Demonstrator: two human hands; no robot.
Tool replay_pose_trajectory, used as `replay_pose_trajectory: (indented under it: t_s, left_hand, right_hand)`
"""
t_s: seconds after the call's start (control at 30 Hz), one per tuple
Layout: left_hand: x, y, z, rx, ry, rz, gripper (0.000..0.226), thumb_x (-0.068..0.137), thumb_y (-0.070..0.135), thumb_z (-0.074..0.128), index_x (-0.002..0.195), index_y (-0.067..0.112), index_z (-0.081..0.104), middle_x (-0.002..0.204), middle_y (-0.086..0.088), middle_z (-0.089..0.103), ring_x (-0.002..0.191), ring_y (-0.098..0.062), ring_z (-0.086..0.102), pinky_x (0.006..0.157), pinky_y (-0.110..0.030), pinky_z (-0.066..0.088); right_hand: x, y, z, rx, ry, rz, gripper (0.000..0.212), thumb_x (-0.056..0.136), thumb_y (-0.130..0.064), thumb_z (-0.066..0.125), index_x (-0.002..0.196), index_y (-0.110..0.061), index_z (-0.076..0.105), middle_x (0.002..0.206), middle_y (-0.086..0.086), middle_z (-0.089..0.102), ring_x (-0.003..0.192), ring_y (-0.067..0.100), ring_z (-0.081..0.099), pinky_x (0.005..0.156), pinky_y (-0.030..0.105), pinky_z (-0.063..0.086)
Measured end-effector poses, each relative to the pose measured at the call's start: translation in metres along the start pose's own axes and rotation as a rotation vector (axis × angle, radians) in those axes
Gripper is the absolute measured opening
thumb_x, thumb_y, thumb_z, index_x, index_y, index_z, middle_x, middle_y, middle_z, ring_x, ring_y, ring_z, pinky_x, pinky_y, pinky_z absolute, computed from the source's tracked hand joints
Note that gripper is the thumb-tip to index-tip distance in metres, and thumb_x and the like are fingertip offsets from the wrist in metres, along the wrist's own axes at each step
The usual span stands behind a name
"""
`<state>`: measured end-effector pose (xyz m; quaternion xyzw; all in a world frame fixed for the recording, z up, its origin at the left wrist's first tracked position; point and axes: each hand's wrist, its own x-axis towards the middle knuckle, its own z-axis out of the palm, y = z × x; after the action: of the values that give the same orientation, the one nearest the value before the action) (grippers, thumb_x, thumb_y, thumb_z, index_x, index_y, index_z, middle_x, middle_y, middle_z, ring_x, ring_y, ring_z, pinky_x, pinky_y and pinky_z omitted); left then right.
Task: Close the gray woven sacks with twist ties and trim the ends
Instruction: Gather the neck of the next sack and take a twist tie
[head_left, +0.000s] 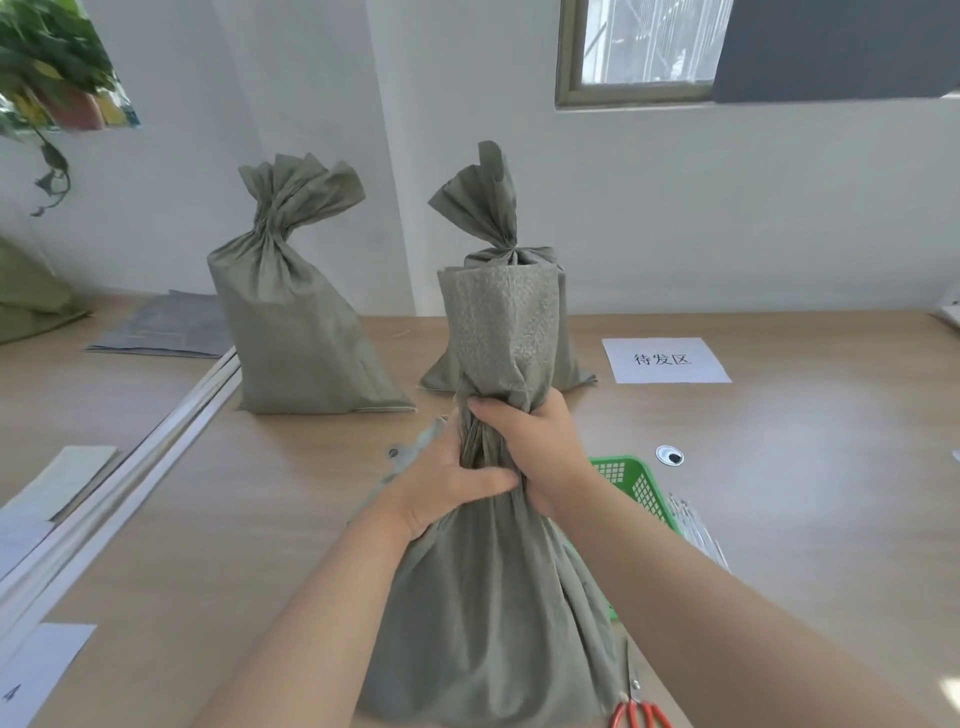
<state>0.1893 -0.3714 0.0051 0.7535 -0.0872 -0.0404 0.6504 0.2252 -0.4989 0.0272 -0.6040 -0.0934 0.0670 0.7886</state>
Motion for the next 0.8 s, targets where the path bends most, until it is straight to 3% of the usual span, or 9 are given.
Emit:
replay_pose_trajectory:
  t_s: [0.1, 0.23, 0.33, 0.4, 0.5, 0.6, 0.7, 0.77, 0.8]
  left_hand:
    - [0.003, 0.003, 0.001, 0.119, -0.085, -0.062, 0.078, 0.069, -0.012, 0.085, 0.135, 0.01, 0.049, 0.102, 0.01, 0.076, 0.102, -0.003, 0.071, 0.083, -0.017, 0.054]
    - [0.016, -0.001, 0.008, 0.323, 0.028, -0.094, 0.079, 0.064, 0.013, 0.095, 0.127, 0.029, 0.05, 0.106, 0.023, 0.068, 0.109, 0.001, 0.066, 0.079, -0.008, 0.049]
    - [0.022, -0.008, 0.011, 0.415, 0.065, -0.114, 0.06, 0.075, 0.022, 0.085, 0.116, 0.043, 0.048, 0.106, 0.026, 0.062, 0.108, -0.002, 0.063, 0.085, -0.016, 0.052]
    - [0.026, -0.01, 0.013, 0.579, 0.064, -0.086, 0.039, 0.083, 0.026, 0.073, 0.118, 0.035, 0.057, 0.105, 0.017, 0.064, 0.106, -0.005, 0.061, 0.087, -0.026, 0.054]
    - [0.028, -0.009, 0.01, 0.689, 0.029, -0.113, 0.026, 0.09, 0.025, 0.061, 0.116, 0.018, 0.06, 0.101, 0.006, 0.063, 0.098, -0.011, 0.059, 0.08, -0.032, 0.051]
    - [0.027, -0.01, 0.005, 0.637, -0.01, -0.166, 0.018, 0.092, 0.02, 0.058, 0.106, 0.011, 0.063, 0.098, -0.01, 0.07, 0.096, -0.028, 0.067, 0.078, -0.041, 0.054]
    - [0.024, -0.008, 0.003, 0.617, -0.023, -0.159, 0.018, 0.097, 0.02, 0.057, 0.112, 0.013, 0.065, 0.103, -0.005, 0.072, 0.101, -0.023, 0.066, 0.091, -0.04, 0.053]
    - [0.023, -0.01, 0.003, 0.62, -0.033, -0.151, 0.014, 0.096, 0.021, 0.056, 0.099, 0.022, 0.069, 0.093, 0.004, 0.075, 0.094, -0.016, 0.068, 0.091, -0.04, 0.055]
    - [0.024, -0.011, 0.002, 0.621, -0.03, -0.165, 0.016, 0.095, 0.02, 0.055, 0.09, 0.024, 0.07, 0.084, 0.007, 0.076, 0.087, -0.013, 0.069, 0.086, -0.039, 0.056]
  right_hand:
    - [0.001, -0.001, 0.007, 0.012, 0.016, -0.02, 0.022, 0.084, 0.005, 0.069, 0.09, -0.016, 0.073, 0.084, 0.003, 0.076, 0.09, 0.023, 0.074, 0.083, 0.04, 0.06]
    - [0.004, 0.001, 0.012, -0.003, 0.013, -0.055, 0.035, 0.086, 0.002, 0.067, 0.066, -0.025, 0.074, 0.065, -0.005, 0.071, 0.076, 0.02, 0.069, 0.087, 0.044, 0.056]
    - [0.004, 0.001, 0.012, -0.043, -0.041, -0.068, 0.025, 0.083, 0.001, 0.073, 0.069, -0.018, 0.068, 0.059, -0.016, 0.065, 0.065, 0.003, 0.062, 0.072, 0.025, 0.052]
    - [0.004, 0.0, 0.01, -0.058, -0.091, -0.073, 0.028, 0.078, 0.002, 0.079, 0.083, -0.023, 0.067, 0.066, -0.018, 0.069, 0.068, -0.002, 0.066, 0.066, 0.016, 0.05]
    - [0.007, 0.001, 0.009, -0.082, -0.109, -0.073, 0.039, 0.075, 0.001, 0.082, 0.098, -0.028, 0.069, 0.088, -0.017, 0.076, 0.088, -0.003, 0.07, 0.075, 0.017, 0.056]
    - [0.008, 0.002, 0.011, -0.125, -0.09, -0.037, 0.03, 0.079, -0.002, 0.079, 0.089, -0.028, 0.068, 0.067, -0.017, 0.068, 0.065, 0.0, 0.063, 0.062, 0.021, 0.052]
    - [0.007, 0.007, 0.008, -0.042, -0.047, 0.014, 0.022, 0.078, -0.012, 0.081, 0.081, -0.029, 0.068, 0.065, -0.009, 0.065, 0.062, 0.011, 0.06, 0.061, 0.026, 0.048]
    - [0.004, 0.008, 0.003, -0.035, -0.039, 0.021, 0.022, 0.08, -0.012, 0.08, 0.085, -0.031, 0.07, 0.075, -0.016, 0.072, 0.07, 0.002, 0.067, 0.06, 0.018, 0.051]
    - [0.002, 0.008, 0.001, -0.093, -0.049, 0.014, 0.021, 0.081, -0.012, 0.08, 0.083, -0.03, 0.069, 0.07, -0.018, 0.07, 0.064, -0.004, 0.064, 0.052, 0.013, 0.047]
